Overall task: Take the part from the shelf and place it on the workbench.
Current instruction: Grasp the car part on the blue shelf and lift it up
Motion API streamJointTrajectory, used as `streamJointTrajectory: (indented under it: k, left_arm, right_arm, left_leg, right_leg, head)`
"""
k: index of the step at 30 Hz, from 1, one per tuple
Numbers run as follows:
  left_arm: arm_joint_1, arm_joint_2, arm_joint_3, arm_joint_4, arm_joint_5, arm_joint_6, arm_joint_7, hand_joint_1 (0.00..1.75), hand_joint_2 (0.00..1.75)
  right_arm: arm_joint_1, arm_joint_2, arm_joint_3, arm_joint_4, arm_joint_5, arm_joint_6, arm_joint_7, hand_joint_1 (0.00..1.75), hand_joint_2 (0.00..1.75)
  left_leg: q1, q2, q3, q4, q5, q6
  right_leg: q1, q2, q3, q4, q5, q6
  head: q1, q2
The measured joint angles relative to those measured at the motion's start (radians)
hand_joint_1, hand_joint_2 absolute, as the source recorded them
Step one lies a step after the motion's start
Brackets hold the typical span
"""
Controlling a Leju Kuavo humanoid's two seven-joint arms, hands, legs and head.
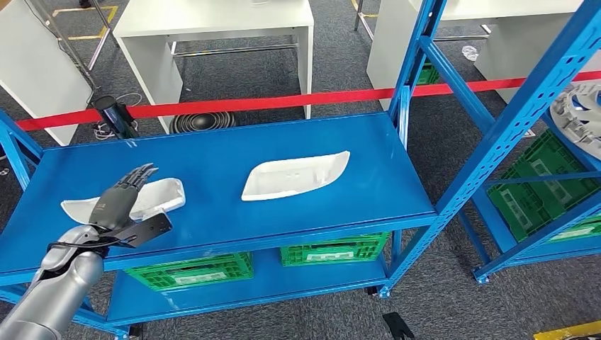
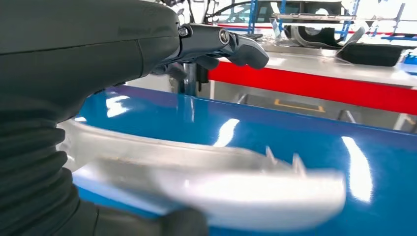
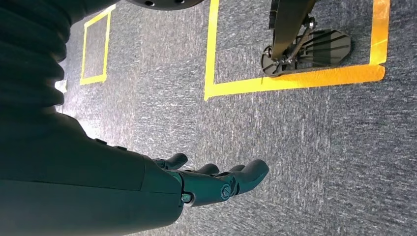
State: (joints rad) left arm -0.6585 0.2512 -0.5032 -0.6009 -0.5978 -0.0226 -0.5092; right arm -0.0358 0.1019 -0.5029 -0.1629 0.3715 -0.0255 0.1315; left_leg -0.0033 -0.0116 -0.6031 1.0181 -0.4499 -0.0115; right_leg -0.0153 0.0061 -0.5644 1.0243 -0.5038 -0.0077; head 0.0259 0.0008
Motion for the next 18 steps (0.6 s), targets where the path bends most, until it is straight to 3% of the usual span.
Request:
streamJointTrajectory:
  k: [18]
  left_arm:
    - [-0.036, -0.003, -0.01, 0.111, -0.049, 0.015, 0.022, 1.75, 1.75]
  right_arm:
    - [0.0, 0.0, -0.012, 0.0, 0.006, 0.003, -0.003, 0.0, 1.75]
  left_leg:
    - [0.0, 0.0, 0.0, 0.0, 0.0, 0.0]
  right_leg:
    - [0.0, 0.0, 0.001, 0.0, 0.0, 0.0]
  head:
    - [0.0, 0.0]
